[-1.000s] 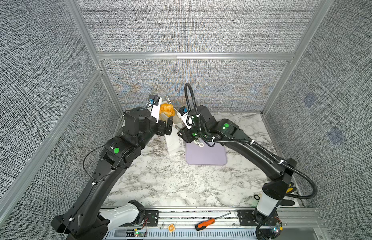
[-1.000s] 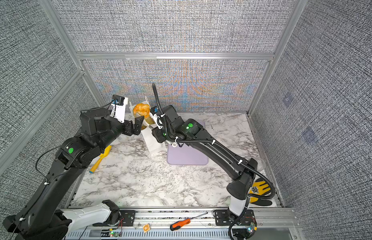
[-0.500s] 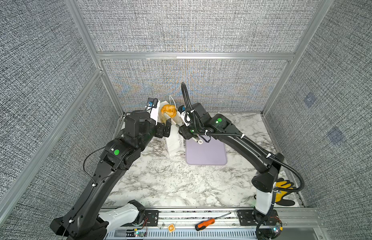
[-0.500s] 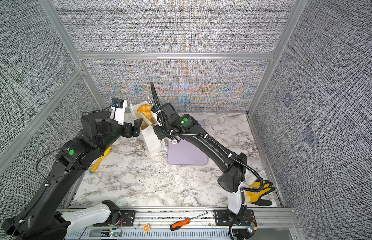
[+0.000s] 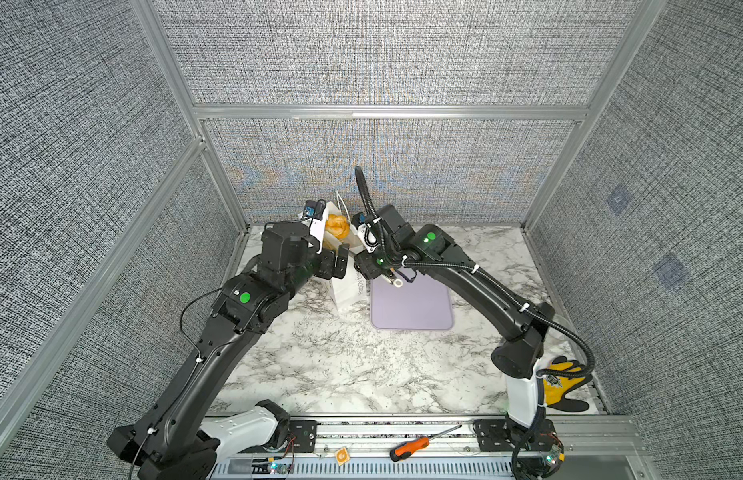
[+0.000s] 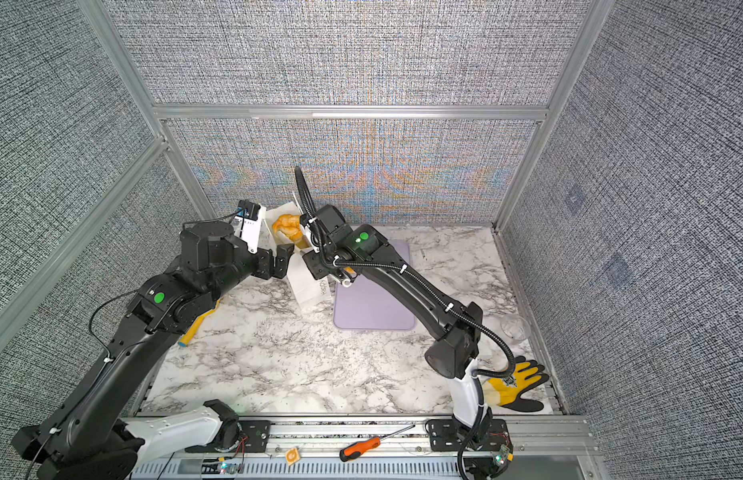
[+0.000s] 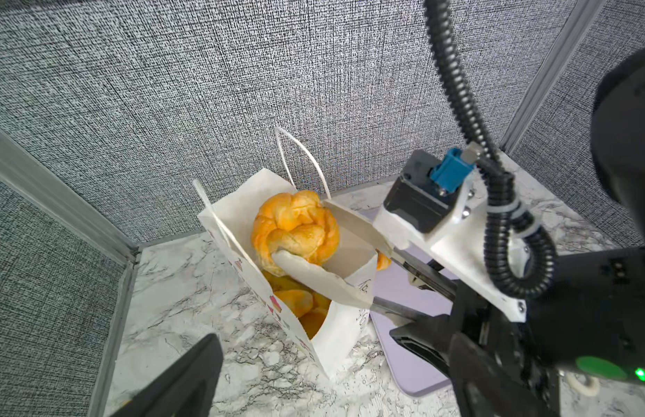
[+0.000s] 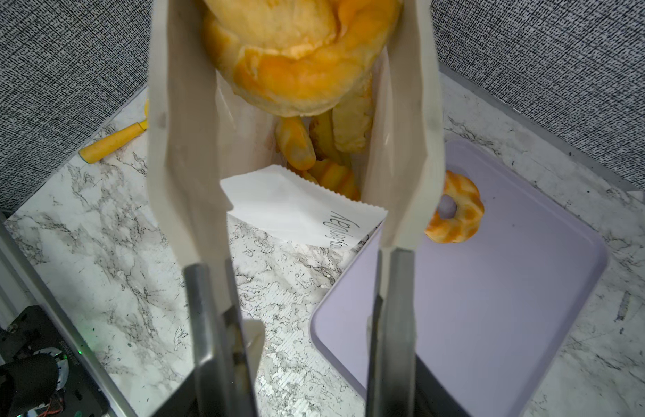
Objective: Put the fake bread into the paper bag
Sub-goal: 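Open the tongs to drop the round bun into the paper bag, then move the empty tongs back over the ring bun while left gripper lowers the bag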
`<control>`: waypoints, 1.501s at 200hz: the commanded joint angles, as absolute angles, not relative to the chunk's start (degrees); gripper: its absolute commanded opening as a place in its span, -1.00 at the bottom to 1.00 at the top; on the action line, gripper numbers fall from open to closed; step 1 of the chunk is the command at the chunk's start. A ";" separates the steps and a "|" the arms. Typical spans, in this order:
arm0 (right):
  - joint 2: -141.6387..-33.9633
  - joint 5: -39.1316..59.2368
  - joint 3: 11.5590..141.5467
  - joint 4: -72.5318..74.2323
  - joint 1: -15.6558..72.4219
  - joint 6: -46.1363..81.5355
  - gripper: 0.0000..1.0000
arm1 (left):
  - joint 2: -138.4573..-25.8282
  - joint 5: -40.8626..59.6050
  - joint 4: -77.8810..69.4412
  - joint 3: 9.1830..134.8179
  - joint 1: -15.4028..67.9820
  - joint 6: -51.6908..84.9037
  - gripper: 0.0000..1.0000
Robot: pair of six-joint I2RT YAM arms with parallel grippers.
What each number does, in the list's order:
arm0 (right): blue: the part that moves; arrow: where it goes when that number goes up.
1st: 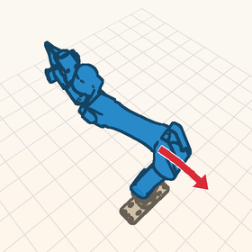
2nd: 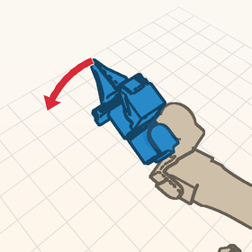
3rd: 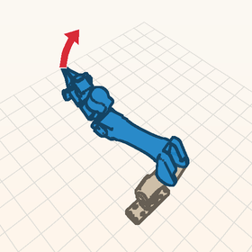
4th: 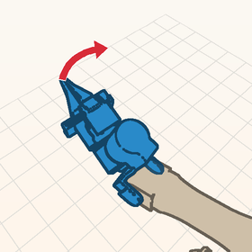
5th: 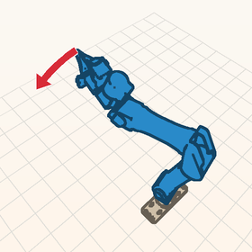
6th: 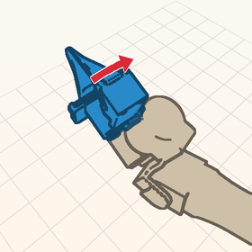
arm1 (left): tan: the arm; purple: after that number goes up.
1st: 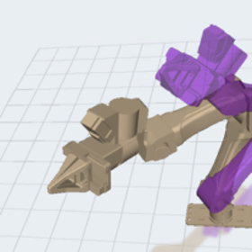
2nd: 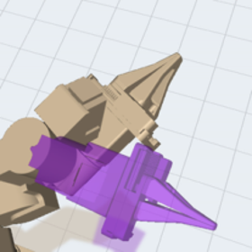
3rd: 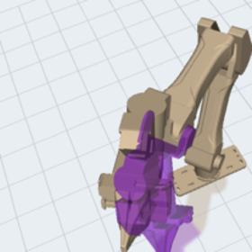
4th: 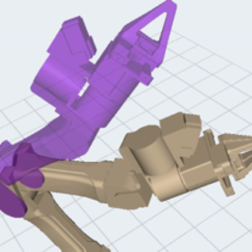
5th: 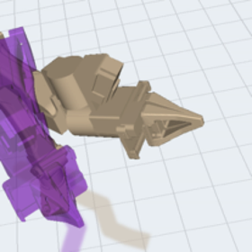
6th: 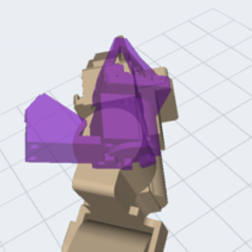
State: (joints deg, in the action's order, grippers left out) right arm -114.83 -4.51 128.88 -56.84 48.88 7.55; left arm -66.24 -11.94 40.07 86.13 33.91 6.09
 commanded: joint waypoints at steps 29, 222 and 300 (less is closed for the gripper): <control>-114.70 -6.06 129.94 -57.58 48.78 7.50 0.34 | -66.62 -10.48 40.08 86.40 33.49 6.89 0.99; -101.23 -14.07 118.46 -55.21 47.23 8.51 0.42 | -68.34 -7.21 39.38 86.31 33.33 6.15 0.99; -93.65 -15.32 106.43 -52.82 41.42 10.78 0.42 | -69.31 -3.50 37.97 86.04 33.49 6.01 0.99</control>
State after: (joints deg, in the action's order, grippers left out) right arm -94.83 -14.68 108.62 -54.74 42.94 9.39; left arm -68.79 -5.56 39.83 85.97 33.54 6.22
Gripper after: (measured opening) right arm 0.711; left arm 0.994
